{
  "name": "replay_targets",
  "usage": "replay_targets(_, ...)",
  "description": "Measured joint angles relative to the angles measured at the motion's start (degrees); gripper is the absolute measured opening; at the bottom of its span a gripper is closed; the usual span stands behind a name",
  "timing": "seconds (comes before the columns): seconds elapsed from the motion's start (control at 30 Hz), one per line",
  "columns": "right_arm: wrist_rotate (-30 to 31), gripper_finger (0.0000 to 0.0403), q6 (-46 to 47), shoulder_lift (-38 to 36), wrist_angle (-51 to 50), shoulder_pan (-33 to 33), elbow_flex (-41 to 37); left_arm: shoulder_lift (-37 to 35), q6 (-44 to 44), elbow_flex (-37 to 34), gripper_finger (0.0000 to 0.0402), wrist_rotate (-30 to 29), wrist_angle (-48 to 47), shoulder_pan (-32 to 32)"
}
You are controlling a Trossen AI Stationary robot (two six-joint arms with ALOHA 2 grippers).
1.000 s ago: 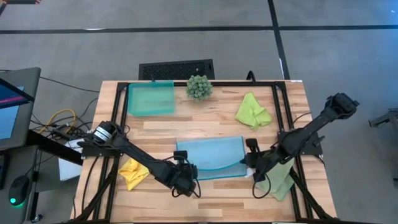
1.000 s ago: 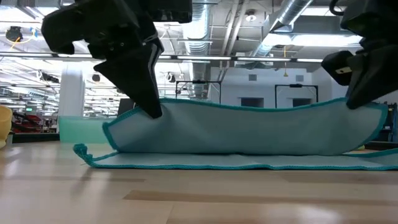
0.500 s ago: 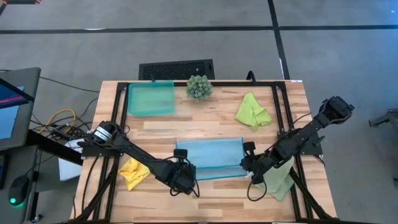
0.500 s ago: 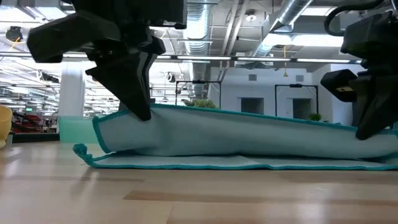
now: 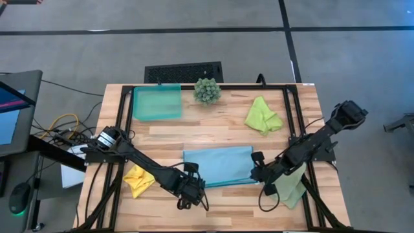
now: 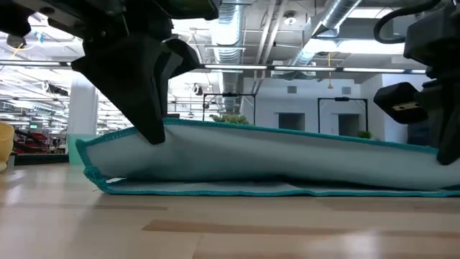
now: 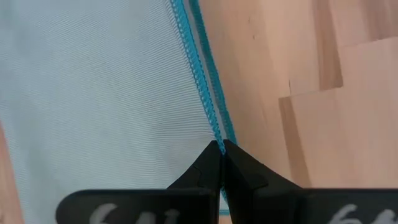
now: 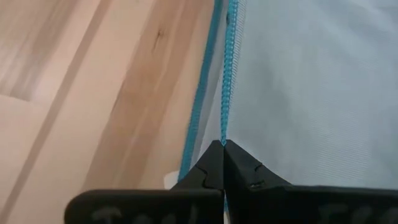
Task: Fold microfiber towels
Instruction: Fold the blue microfiber cloth
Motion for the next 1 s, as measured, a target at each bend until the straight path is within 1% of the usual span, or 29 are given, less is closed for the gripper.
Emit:
replay_targets(0.13,0.71,0.002,-3.07,1.73,0.45,-0.1,0.0,0.0,1.88,0.0,0.0,-1.2,-1.29,0.07)
replay_targets(0.17,2.35,0.002,-3.61,1.87,0.37,-0.16,0.15,0.0,2.26,0.0,0.0,-2.39,-2.4,0.05)
replay_targets(0.23,7.46,0.0015,-4.16,1.48,-2.06,-0.51,1.25,0.04,2.48,0.63,0.0,-5.46,-5.99,0.04)
replay_targets(0.3,14.36,0.0009,-4.26,0.35,-5.99,-1.23,3.19,0.04,2.5,1.7,0.0,-9.53,-10.91,0.25)
replay_targets(0.37,22.6,0.0005,-4.59,-1.0,-10.34,-2.62,5.13,0.04,2.34,2.36,0.0,-16.68,-16.69,0.97)
replay_targets(0.43,31.19,0.0005,-7.01,-1.99,-12.69,-5.21,6.52,0.04,2.02,2.43,0.0,-25.63,-21.64,2.27)
replay_targets(0.5,40.6,0.0008,-10.95,-2.53,-12.21,-8.59,6.73,0.04,3.9,2.43,0.0,-34.89,-25.32,4.46)
replay_targets(0.57,50.86,0.0008,-15.17,-2.6,-9.28,-12.37,6.87,0.04,5.6,2.43,0.0,-44.53,-27.05,7.15)
replay_targets(0.63,57.6,0.0006,-20.17,-2.64,-7.53,-16.34,6.88,0.04,5.26,2.43,0.0,-52.64,-27.21,10.2)
replay_targets(0.67,58.98,0.0005,-21.88,-2.63,-6.64,-18.25,6.88,0.04,4.27,2.43,0.0,-55.24,-27.07,11.75)
replay_targets(0.7,59.03,0.0005,-23.0,-2.65,-6.11,-20.03,6.88,0.04,3.52,2.43,0.0,-56.43,-27.1,13.25)
replay_targets(0.77,56.18,0.0005,-24.05,-2.65,-6.06,-22.83,6.77,0.04,3.0,2.25,0.0,-55.39,-26.76,15.82)
replay_targets(0.87,47.77,0.0009,-23.68,-2.65,-5.86,-24.66,5.32,-0.01,4.0,0.56,0.0,-47.5,-23.7,18.02)
replay_targets(0.93,41.91,0.001,-22.08,-2.63,-5.95,-24.46,4.15,0.0,4.12,-0.4,0.0,-43.06,-22.35,17.9)
replay_targets(1.0,36.45,0.0009,-20.05,-2.63,-6.29,-23.1,3.23,0.0,4.35,-1.4,0.0,-39.99,-20.38,16.68)
